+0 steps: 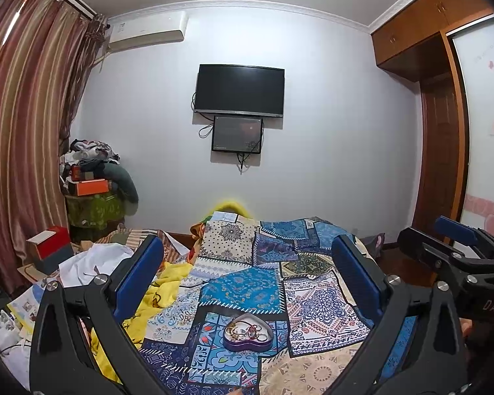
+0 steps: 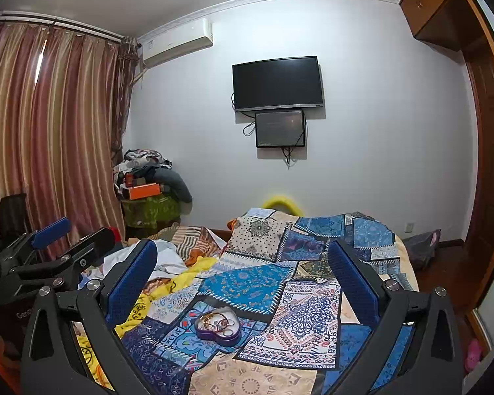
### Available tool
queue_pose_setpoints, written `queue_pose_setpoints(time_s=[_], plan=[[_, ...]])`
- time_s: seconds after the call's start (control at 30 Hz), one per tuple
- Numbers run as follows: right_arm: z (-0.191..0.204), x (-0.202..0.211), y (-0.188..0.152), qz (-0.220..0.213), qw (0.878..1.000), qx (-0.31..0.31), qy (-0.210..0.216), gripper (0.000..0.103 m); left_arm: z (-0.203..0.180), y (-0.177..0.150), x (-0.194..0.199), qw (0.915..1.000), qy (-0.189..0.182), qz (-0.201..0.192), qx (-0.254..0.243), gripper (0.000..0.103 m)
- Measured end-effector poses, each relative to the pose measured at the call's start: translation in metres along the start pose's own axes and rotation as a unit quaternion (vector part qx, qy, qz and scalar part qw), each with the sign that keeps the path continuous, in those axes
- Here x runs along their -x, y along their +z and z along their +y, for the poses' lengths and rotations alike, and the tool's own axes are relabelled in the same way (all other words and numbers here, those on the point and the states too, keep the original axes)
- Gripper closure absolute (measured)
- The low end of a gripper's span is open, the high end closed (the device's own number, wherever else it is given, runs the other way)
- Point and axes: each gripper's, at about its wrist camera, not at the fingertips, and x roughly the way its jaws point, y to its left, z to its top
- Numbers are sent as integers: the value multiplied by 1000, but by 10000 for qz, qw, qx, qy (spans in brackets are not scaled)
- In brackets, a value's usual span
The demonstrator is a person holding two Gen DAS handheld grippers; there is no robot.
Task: Organize jewelry
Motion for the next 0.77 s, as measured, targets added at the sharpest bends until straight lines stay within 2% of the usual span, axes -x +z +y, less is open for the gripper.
queue_pose_setpoints(time_s=[0.77], plan=[[-4, -2, -1, 26, 10000, -64, -27, 0, -1, 0, -2, 10000, -83, 44, 25, 1]])
